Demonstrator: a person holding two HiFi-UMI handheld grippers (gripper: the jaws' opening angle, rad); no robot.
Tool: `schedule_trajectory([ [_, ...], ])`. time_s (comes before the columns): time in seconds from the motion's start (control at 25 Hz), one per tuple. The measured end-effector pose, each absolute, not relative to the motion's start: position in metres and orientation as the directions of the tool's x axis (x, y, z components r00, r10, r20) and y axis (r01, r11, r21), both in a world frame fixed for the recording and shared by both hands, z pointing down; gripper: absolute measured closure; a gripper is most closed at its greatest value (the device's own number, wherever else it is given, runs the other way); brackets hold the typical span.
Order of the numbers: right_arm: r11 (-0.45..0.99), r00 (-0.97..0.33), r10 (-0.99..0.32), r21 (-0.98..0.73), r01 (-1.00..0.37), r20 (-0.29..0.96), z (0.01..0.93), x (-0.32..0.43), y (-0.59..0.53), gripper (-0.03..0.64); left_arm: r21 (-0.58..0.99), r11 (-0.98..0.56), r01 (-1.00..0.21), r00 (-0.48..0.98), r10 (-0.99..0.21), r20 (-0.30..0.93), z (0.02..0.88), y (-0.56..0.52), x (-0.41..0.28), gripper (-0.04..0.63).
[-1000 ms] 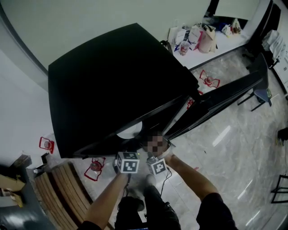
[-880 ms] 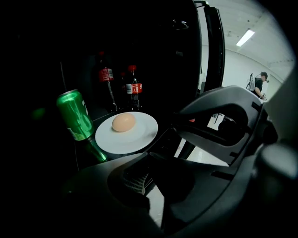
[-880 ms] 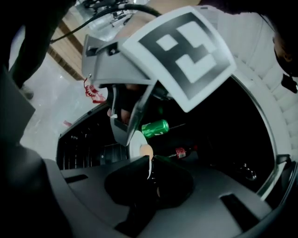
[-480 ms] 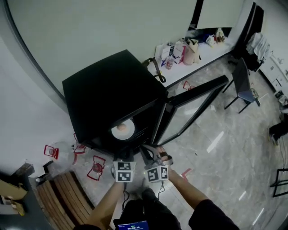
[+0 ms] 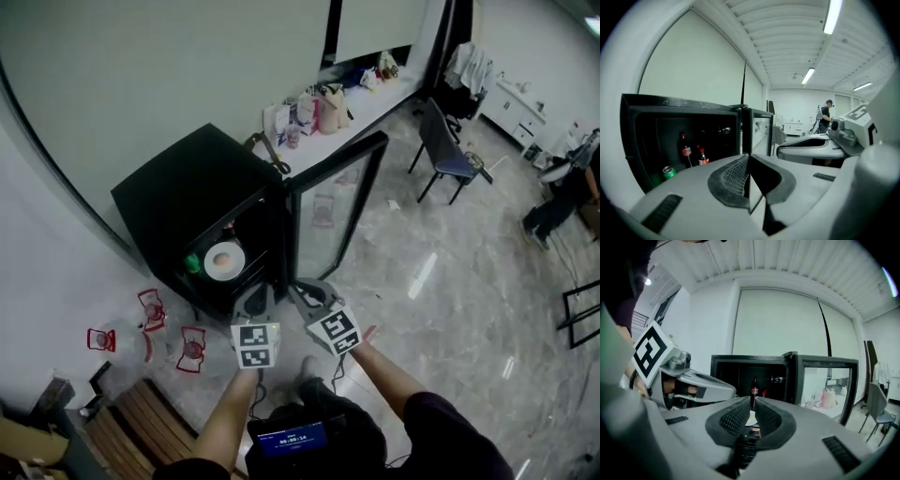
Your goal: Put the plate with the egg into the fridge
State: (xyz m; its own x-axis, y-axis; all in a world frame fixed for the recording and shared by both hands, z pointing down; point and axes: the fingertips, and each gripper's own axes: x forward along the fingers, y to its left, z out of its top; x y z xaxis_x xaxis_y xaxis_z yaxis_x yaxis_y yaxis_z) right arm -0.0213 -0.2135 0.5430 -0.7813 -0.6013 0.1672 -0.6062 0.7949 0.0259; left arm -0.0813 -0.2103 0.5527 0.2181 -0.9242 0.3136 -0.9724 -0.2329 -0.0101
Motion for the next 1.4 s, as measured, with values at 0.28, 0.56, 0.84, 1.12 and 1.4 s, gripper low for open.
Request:
schedule_trajectory([
  [0.28, 0.756, -0.745, -0.645, 0.004, -0.654, 0.170, 0.522, 0.066, -0.265, 0.560, -0.054, -0.376, -0.925, 0.350, -0.899, 0.263, 0.522, -0.251, 0.008, 0.583],
  [0.56, 0.770, -0.734, -0.627, 0.061, -0.635, 0.262, 0.548, 0.177, -0.372, 0.447, -0.074, -0.414, -0.907, 0.382, -0.884, 0.271, 0.534, -0.337, 0.096, 0.583],
  [0.84, 0.823, -0.766, -0.551, 0.065, -0.564, 0.330, 0.562, 0.244, -0.503, 0.349, -0.085, -0.399, -0.913, 0.357, -0.883, 0.304, 0.540, -0.433, 0.168, 0.581],
  [1.12, 0.885, -0.811, -0.445, 0.046, -0.464, 0.381, 0.566, 0.240, -0.604, 0.260, -0.105, -0.372, -0.922, 0.315, -0.880, 0.355, 0.546, -0.483, 0.187, 0.555],
  [1.4, 0.923, -0.851, -0.373, 0.058, -0.380, 0.369, 0.563, 0.210, -0.623, 0.250, -0.112, -0.316, -0.942, 0.254, -0.890, 0.379, 0.554, -0.498, 0.175, 0.555],
])
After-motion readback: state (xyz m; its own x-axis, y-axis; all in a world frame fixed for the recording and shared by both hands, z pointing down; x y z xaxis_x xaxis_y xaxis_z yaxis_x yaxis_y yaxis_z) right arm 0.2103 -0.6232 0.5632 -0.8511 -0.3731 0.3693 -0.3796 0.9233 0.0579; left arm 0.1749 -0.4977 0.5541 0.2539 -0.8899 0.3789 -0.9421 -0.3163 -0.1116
